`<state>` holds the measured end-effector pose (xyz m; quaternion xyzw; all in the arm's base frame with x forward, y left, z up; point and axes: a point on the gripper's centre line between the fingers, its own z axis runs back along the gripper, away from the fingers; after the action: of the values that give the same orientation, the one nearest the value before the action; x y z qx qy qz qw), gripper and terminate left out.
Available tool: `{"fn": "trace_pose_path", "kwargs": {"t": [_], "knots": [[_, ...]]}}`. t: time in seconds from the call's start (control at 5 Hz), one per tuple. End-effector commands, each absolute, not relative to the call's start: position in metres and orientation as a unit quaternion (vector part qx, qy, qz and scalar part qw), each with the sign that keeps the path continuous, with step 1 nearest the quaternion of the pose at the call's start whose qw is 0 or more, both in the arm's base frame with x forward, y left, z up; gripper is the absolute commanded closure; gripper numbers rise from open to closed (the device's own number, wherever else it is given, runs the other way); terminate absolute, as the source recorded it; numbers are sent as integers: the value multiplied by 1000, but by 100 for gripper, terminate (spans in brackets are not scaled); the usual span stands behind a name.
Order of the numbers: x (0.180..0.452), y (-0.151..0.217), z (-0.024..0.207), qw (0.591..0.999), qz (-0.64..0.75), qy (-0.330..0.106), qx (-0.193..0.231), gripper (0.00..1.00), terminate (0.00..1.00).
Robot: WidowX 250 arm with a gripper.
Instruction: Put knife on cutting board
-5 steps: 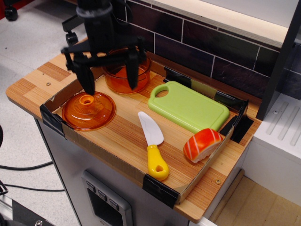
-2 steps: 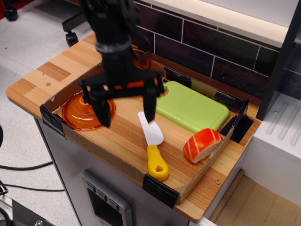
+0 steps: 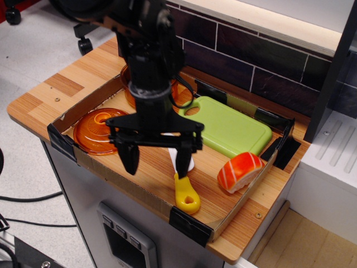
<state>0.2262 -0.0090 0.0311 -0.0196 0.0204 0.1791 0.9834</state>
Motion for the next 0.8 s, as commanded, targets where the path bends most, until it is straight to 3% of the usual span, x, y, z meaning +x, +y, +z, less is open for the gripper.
{"fn": "trace_pose_path", "kwargs": {"t": [0.0, 0.4, 0.6], "knots": [[215, -23, 34, 988, 149, 22, -40, 0, 0], [224, -27, 39, 985, 155, 39, -68, 0, 0], [225, -30, 26, 985, 156, 43, -55, 0, 0]]}}
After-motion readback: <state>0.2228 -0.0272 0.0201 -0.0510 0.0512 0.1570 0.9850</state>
